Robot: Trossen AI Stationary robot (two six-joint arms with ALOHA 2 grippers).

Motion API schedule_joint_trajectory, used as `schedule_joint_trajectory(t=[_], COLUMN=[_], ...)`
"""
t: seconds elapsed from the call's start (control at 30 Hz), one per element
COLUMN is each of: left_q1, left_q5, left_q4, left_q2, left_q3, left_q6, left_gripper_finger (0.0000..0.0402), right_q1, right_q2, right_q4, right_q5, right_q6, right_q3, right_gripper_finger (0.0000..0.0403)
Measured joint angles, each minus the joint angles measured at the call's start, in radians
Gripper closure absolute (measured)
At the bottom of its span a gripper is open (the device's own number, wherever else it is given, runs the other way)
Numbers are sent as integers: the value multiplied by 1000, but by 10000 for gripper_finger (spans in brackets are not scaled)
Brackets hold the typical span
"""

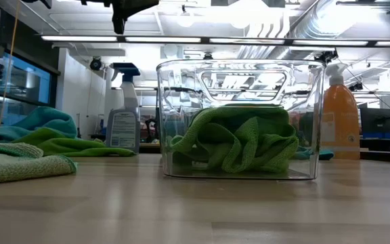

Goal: Sort microfiber towel by color & place in baskets
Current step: Put the blue microfiber towel into the blue bin

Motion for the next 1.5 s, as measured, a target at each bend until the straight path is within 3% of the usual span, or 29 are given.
schedule_joint_trajectory(t=[0.23, 0.4, 0.53, 0.83, 1.2, 1.5], left_q1=[0, -3, -17, -73, -90, -90], left_q5=[0, 5, 27, 27, -33, -70], left_q4=[49, 121, 156, 158, 152, 150], left_q2=[0, 0, 0, 0, 0, 3], left_q3=[0, 0, 0, 1, 39, 39], left_q6=[-2, 63, 124, 316, 422, 423], left_gripper_finger=[225, 225, 225, 225, 225, 225], right_q1=[-111, -202, -284, -403, -430, -429], right_q2=[-3, -3, 7, 70, 96, 89], right_q4=[163, 348, 387, 432, 393, 304], right_q5=[224, 374, 463, 460, 422, 419], right_q6=[-302, -547, -666, -880, -881, -855], right_q3=[115, 123, 124, 124, 124, 123], right_gripper_finger=[402, 402, 402, 403, 403, 403])
